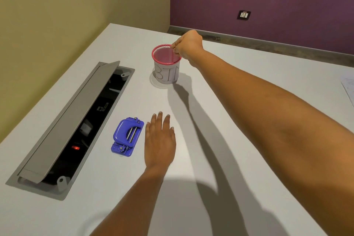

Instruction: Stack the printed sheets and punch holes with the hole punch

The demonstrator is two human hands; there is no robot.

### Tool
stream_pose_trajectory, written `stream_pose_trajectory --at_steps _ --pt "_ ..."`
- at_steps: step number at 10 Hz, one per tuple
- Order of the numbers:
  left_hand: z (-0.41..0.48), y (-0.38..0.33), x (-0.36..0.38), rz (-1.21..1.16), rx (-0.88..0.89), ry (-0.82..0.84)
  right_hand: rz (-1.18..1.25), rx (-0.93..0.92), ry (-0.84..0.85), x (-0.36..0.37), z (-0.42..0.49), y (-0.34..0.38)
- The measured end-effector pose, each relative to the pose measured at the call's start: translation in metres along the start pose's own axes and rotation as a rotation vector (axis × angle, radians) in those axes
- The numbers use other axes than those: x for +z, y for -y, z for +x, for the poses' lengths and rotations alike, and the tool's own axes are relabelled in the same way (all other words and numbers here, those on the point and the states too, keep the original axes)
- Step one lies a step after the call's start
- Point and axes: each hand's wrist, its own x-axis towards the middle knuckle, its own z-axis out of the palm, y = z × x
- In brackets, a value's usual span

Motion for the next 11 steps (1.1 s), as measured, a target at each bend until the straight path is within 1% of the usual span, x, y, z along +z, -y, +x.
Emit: stream_pose_trajectory --at_steps 1,3,5,6,7,8,9,10,11 --pt "0.001 0.0 0.001 0.008 -0.001 0.0 0.0 -0.027 0.006 0.004 0.005 0.0" --pt "0.001 0.0 0.003 0.015 -0.002 -0.002 -0.042 -0.105 -0.069 0.006 0.011 -0.004" --pt "0.001 -0.001 0.003 0.022 0.0 0.006 -0.054 -0.135 -0.117 0.012 0.014 -0.008" --pt "0.001 0.0 0.004 0.024 0.005 0.001 -0.04 -0.158 -0.201 0.014 0.011 -0.014" --pt "0.0 0.0 0.002 0.022 0.004 0.003 -0.106 -0.2 -0.234 0.012 0.002 -0.026" --pt "-0.001 -0.001 0.001 0.032 0.008 0.011 -0.102 -0.238 -0.263 0.009 -0.013 -0.048" --pt "-0.001 -0.002 0.0 0.034 0.006 0.013 -0.025 -0.205 -0.224 0.012 -0.034 -0.081" --pt "-0.003 0.0 -0.002 0.036 0.012 0.007 -0.035 -0.128 -0.135 0.023 -0.065 -0.125" --pt "-0.002 -0.001 -0.004 0.046 0.012 0.03 -0.174 -0.046 -0.004 0.032 -0.1 -0.163"
